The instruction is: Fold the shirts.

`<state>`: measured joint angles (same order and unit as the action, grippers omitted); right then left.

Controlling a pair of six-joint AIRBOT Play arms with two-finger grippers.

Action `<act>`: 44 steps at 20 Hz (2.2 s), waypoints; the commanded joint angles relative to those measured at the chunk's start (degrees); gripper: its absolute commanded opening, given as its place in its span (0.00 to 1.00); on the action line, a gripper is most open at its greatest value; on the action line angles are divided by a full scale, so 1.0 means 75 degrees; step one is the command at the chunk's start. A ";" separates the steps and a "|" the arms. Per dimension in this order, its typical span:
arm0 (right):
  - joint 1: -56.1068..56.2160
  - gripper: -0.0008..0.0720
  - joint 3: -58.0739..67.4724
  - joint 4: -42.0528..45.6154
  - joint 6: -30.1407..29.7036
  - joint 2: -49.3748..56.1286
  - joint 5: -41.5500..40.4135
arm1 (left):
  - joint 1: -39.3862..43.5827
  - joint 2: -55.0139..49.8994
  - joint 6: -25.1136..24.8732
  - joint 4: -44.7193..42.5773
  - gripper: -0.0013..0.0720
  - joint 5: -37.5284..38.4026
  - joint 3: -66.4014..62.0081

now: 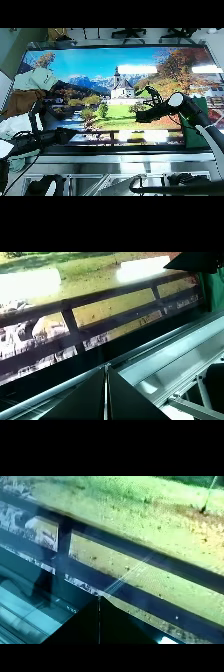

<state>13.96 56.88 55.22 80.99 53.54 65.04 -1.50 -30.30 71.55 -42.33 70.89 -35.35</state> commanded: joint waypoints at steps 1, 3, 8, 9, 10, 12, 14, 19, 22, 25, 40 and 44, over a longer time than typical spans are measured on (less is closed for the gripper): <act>0.0009 0.04 -0.0006 -0.0003 0.0006 0.0006 0.0009 | -0.0041 -0.0006 0.0006 -0.0023 0.04 -0.0017 0.0006; 0.0009 0.04 -0.0006 -0.0003 0.0006 0.0006 0.0006 | -0.0044 -0.0006 0.0006 -0.0029 0.04 -0.0023 0.0006; 0.0009 0.04 -0.0006 -0.0003 0.0006 0.0006 0.0006 | -0.0044 -0.0799 0.0326 -0.2809 0.04 -0.0909 -0.1268; 0.0009 0.04 -0.0006 -0.0003 0.0006 0.0006 0.0009 | -0.0044 -0.1291 0.0326 -0.3529 0.12 -0.1032 -0.1827; 0.0009 0.04 -0.0006 -0.0003 0.0006 0.0006 0.0009 | -0.0044 -0.1929 0.0329 -0.4269 0.69 -0.1215 -0.2489; 0.0009 0.04 -0.0006 0.0000 0.0003 0.0006 0.0006 | -0.0044 -0.3439 0.0425 -0.5601 0.98 -0.1603 -0.3864; 0.0009 0.04 -0.0006 -0.0003 0.0006 0.0006 0.0009 | -0.0047 -0.5196 0.0548 -0.6714 0.98 -0.1932 -0.5380; 0.0009 0.04 -0.0006 -0.0003 0.0006 0.0006 0.0009 | -0.0306 -0.9789 0.1411 -0.9206 0.98 -0.1839 -0.9515; 0.0009 0.04 -0.0006 -0.0003 0.0006 0.0006 0.0009 | -0.0793 -1.1613 0.2218 -0.9139 0.98 -0.2124 -1.1135; 0.0009 0.04 -0.0006 -0.0003 0.0006 0.0009 0.0009 | -0.1102 -1.2327 0.2221 -0.9148 0.98 -0.3523 -1.0946; 0.0009 0.04 -0.0006 -0.0003 0.0006 0.0006 0.0009 | -0.0935 -1.2004 0.2215 -0.9130 0.03 -0.4532 -1.1001; 0.0009 0.04 -0.0006 -0.0003 0.0006 0.0009 0.0009 | -0.0239 -1.0057 0.2046 -0.7688 0.03 -0.4185 -1.1001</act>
<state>13.98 56.86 55.22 81.03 53.56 65.10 -6.33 -114.43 88.03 -107.13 38.00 -117.54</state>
